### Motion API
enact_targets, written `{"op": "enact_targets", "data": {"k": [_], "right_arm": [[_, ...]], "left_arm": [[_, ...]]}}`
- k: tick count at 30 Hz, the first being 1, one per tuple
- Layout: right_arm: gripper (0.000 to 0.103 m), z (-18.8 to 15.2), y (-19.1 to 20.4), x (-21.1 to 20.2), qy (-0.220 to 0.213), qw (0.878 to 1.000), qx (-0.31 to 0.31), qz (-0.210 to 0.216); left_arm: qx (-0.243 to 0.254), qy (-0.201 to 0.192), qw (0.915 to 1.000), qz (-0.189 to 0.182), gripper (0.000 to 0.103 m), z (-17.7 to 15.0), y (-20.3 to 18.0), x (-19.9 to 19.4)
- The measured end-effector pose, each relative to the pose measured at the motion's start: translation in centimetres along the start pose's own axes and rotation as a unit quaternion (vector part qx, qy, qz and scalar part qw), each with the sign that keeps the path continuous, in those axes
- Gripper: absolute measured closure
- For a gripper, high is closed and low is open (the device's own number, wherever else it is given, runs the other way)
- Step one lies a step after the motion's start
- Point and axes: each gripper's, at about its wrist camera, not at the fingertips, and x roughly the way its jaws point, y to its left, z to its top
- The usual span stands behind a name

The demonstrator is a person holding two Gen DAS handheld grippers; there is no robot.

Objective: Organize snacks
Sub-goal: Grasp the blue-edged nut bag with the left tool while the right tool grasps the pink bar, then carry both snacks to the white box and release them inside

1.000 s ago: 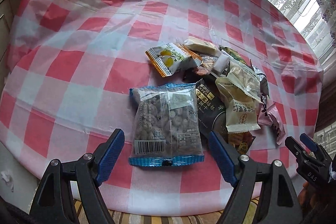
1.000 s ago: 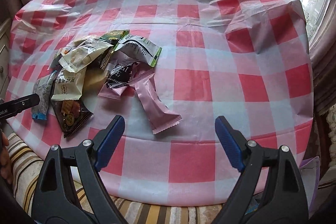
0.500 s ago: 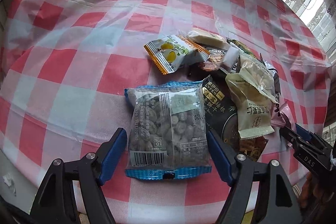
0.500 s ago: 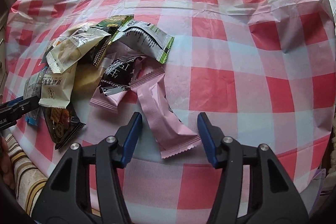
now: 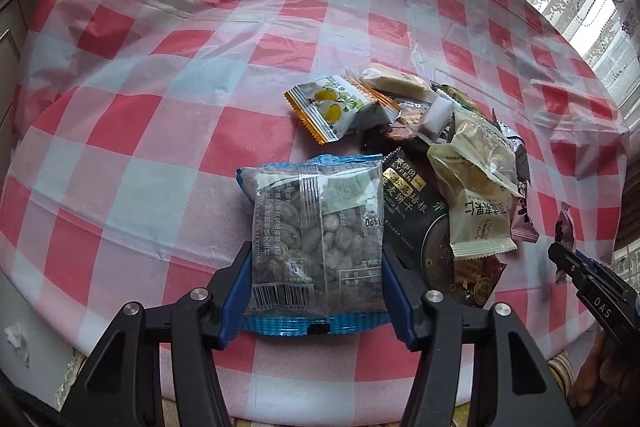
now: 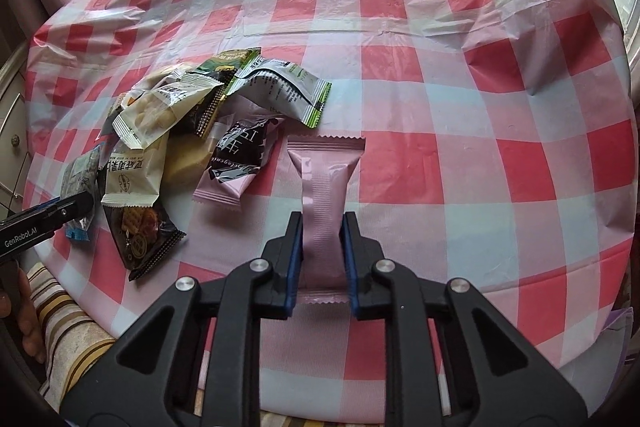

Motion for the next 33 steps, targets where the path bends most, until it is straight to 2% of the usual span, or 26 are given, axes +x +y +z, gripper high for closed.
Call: {"op": "enact_targets", "data": {"k": [5,11,20,27,33], "right_arm": [[0.081,-1.1,-0.7,-2.0,-0.012,1.000,0.021,0.008],[0.081,-2.9,-1.9,-4.8,-0.029,0.998,0.047,0.009],[0.081,-6.8,-5.9,-9.1,-0.056,0.993,0.104,0.013],[0.081,-10.5,-10.7,-11.3,-0.068,0.985,0.156,-0.001],[0.081,-14.6,-15.6,-12.3,-0.064,0.973,0.219,-0.018]], "left_arm": [[-0.003,-0.021,0.9998,-0.002,0.044,-0.3,0.0,-1.8],[0.021,-0.046,0.9986,-0.017,0.044,-0.9,-1.7,-4.3],[0.095,-0.048,0.9921,-0.066,0.044,-3.0,-8.8,-6.7],[0.177,-0.031,0.9773,-0.112,0.044,-6.2,-16.7,-7.6],[0.255,-0.003,0.9551,-0.150,0.044,-9.7,-23.8,-7.8]]}}
